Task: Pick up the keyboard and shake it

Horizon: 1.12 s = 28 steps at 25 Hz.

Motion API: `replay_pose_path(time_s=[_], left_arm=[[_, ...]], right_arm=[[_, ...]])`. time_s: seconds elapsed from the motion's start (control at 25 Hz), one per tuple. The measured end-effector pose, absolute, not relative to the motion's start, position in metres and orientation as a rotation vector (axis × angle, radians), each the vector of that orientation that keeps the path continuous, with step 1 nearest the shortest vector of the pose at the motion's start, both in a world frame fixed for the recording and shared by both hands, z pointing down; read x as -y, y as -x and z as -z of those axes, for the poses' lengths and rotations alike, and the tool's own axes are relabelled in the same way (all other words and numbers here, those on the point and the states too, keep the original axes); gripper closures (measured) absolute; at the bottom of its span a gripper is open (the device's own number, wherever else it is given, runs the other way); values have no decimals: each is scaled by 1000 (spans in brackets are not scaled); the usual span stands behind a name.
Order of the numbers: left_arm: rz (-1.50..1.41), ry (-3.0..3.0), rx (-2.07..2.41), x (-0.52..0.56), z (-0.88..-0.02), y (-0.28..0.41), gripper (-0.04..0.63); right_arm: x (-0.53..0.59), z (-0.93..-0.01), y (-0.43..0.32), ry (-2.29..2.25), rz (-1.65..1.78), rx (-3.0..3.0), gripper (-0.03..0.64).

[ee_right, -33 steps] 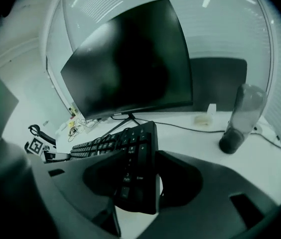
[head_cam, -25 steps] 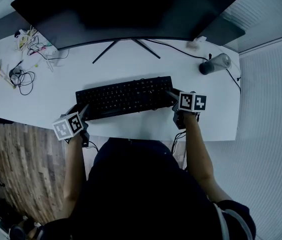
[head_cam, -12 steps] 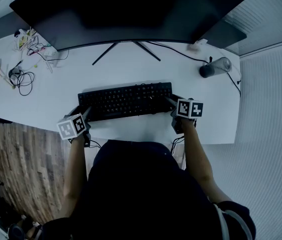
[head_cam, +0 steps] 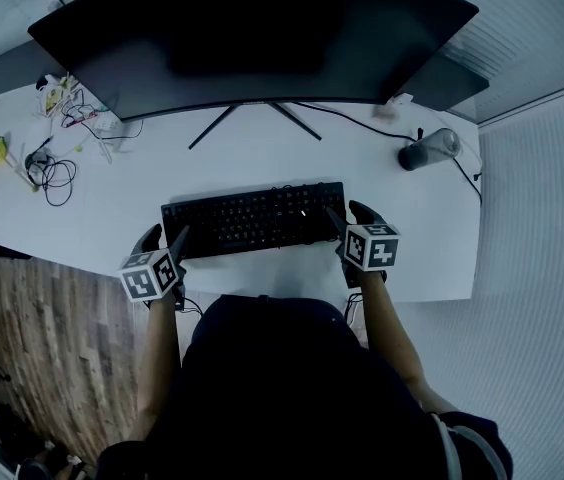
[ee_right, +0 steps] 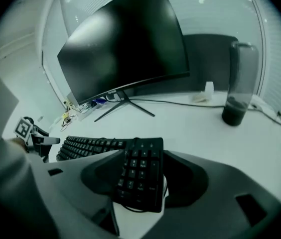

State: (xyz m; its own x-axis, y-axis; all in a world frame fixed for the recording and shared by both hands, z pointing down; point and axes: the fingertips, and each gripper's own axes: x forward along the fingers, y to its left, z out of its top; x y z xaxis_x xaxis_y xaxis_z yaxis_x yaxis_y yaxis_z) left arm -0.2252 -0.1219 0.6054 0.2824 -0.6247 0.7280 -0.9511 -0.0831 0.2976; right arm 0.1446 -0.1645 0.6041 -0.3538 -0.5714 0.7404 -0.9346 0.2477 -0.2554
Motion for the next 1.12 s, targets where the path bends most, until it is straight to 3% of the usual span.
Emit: replay_pose_path(time_s=[0.12,0.2,0.28,0.76,1.12], left_arm=[[-497,-1949,1520,138,-552,216,330],[-442,-2072,1557,154,-514,205,495],[-397,-2175,1579,171,-481,192,554],[-157,-2508,1776,201,-304,144,572],[-59,-2594,1847,197,-239,139,572]], right_arm=[[176,-560,-128,-1398,-770,2109,383],[189,-526,-106,-1416,-691,2209,505],[205,-493,-83,-1420,-622,2314,561],[228,-287,-39,-1593,27,2633,591],[217,-221,-33,-1621,192,2686,591]])
